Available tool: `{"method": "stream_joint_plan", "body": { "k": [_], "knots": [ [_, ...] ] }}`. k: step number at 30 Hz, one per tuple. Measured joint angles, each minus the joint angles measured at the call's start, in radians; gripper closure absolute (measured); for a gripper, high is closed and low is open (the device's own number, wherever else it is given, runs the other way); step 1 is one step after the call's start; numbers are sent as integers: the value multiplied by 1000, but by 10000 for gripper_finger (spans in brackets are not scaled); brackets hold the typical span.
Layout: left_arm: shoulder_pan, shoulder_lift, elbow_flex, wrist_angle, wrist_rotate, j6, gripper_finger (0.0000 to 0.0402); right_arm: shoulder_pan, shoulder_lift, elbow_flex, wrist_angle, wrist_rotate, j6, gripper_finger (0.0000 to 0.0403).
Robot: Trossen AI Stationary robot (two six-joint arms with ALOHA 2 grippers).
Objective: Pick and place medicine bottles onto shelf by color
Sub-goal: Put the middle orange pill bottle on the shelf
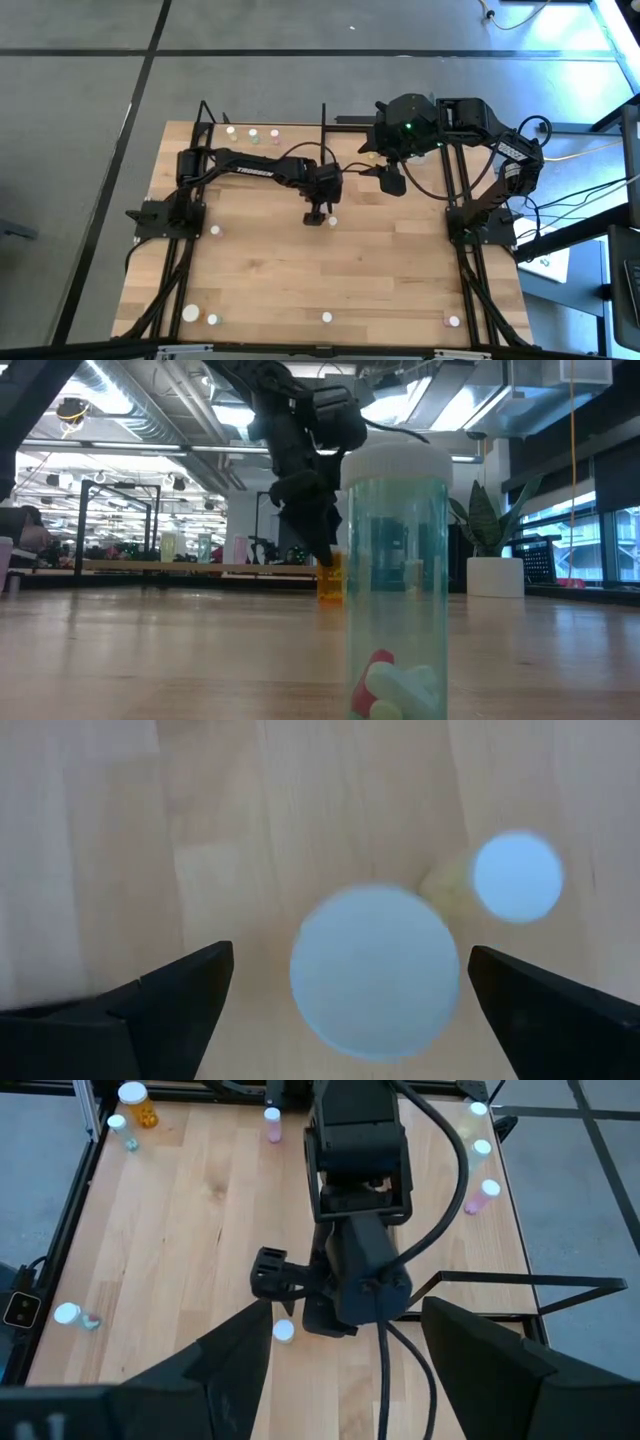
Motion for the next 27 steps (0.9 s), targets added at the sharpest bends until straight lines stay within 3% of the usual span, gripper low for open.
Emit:
{"method": "stream_joint_plan", "body": {
  "k": [27],
  "knots": [
    [-7, 6, 1, 29, 2, -19, 2, 0, 0, 0, 7, 0, 0, 144]
  ]
}}
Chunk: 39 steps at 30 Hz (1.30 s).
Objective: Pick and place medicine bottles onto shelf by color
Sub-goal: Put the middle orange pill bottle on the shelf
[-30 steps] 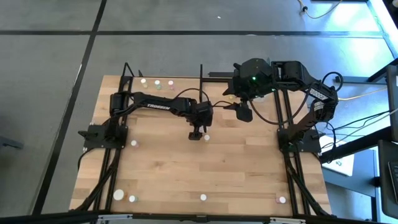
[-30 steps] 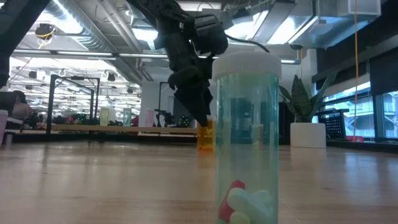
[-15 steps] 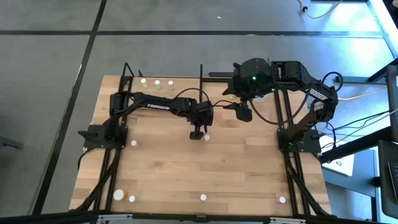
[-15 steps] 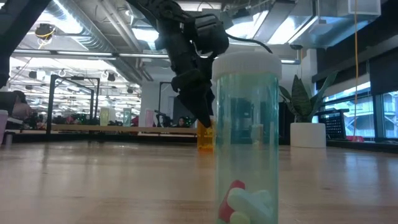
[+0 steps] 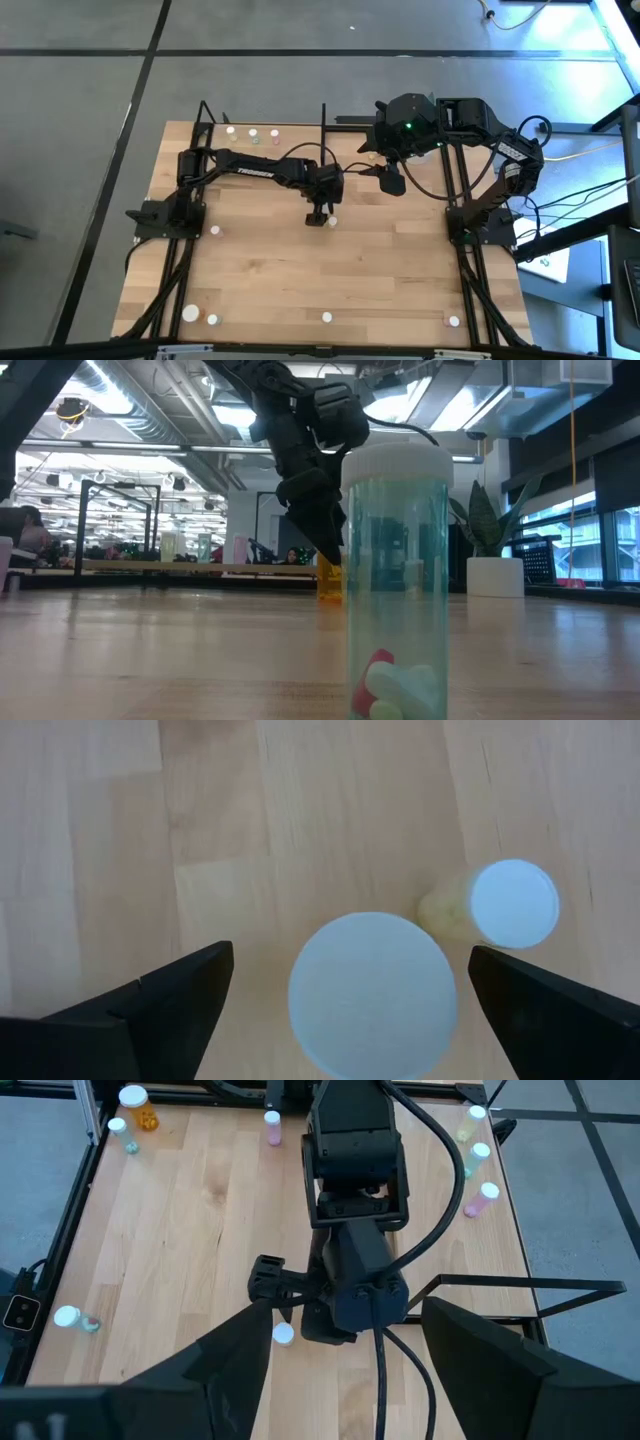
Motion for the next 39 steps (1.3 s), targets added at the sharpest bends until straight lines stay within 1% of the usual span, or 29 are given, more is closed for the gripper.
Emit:
{"method": "stream_joint_plan", "body": {
  "k": [6, 17, 25, 29, 35, 39],
  "knots": [
    [0, 0, 0, 0, 2, -9, 17, 0, 0, 0, 0, 0, 0, 144],
    [0, 0, 0, 0, 1, -12, 77, 0, 0, 0, 0, 0, 0, 144],
    [0, 0, 0, 0, 1, -32, 112, 0, 0, 0, 0, 0, 0, 144],
    [0, 0, 0, 0, 1, -34, 122, 0, 0, 0, 0, 0, 0, 144],
    [1, 0, 0, 0, 1, -30, 127, 0, 0, 0, 0, 0, 0, 144],
    [1, 0, 0, 0, 1, -30, 143, 0, 0, 0, 0, 0, 0, 144]
  ]
}}
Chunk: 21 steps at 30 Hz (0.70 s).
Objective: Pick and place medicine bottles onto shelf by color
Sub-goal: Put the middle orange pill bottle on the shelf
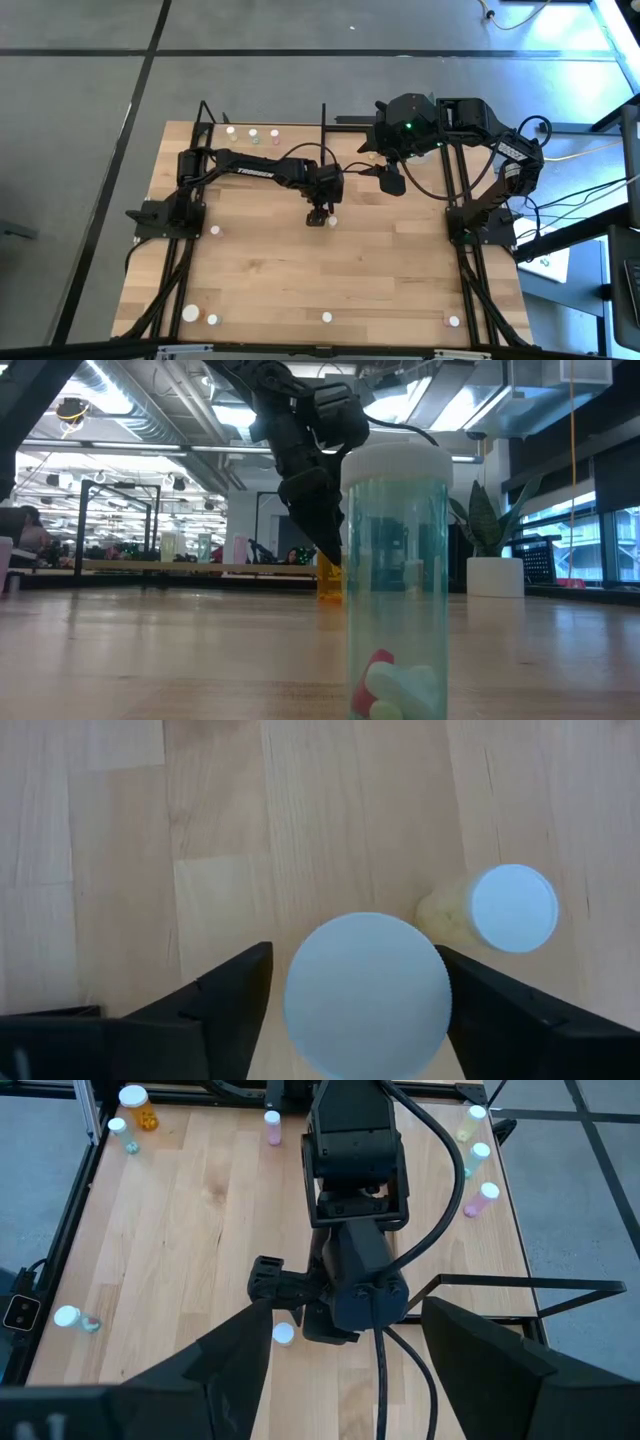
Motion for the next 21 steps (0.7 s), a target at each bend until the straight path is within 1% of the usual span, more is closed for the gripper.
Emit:
{"method": "stream_joint_plan", "body": {
  "k": [8, 14, 21],
  "knots": [
    [0, 0, 0, 0, 0, 0, 175, 0, 0, 0, 0, 0, 0, 144],
    [0, 0, 0, 0, 0, -2, 186, 0, 0, 0, 0, 0, 0, 144],
    [0, 0, 0, 0, 0, -5, 188, 0, 0, 0, 0, 0, 0, 144]
  ]
}}
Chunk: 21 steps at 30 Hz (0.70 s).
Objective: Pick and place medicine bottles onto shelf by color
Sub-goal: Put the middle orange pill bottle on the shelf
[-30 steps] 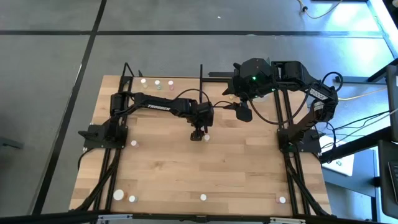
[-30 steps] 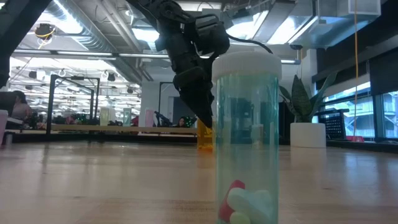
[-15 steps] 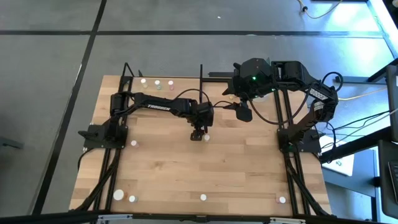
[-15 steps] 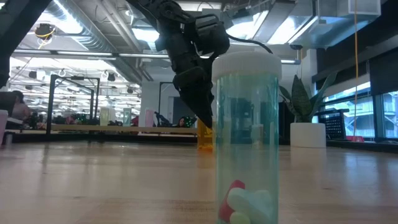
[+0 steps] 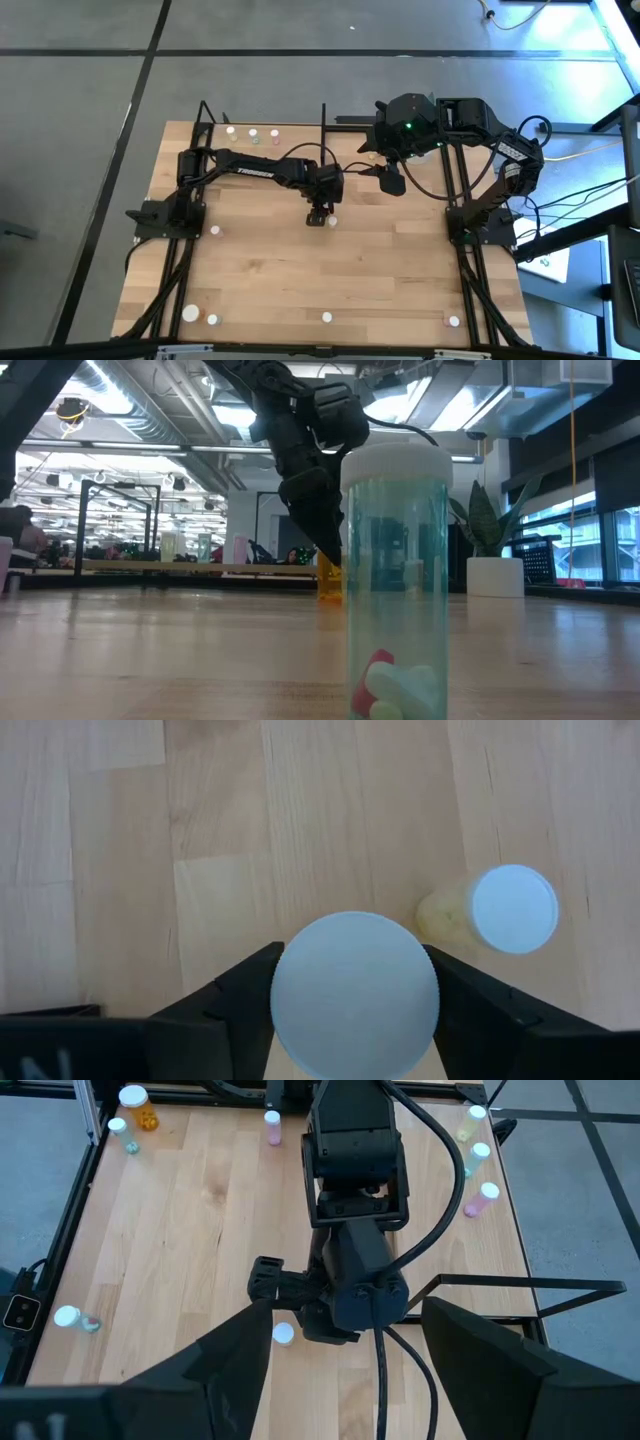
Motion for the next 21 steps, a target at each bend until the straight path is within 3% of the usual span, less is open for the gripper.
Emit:
{"method": "stream_joint_plan", "body": {
  "k": [21],
  "knots": [
    [20, -18, 0, -72, -1, -105, 188, 0, 0, 0, 0, 0, 0, 144]
  ]
}}
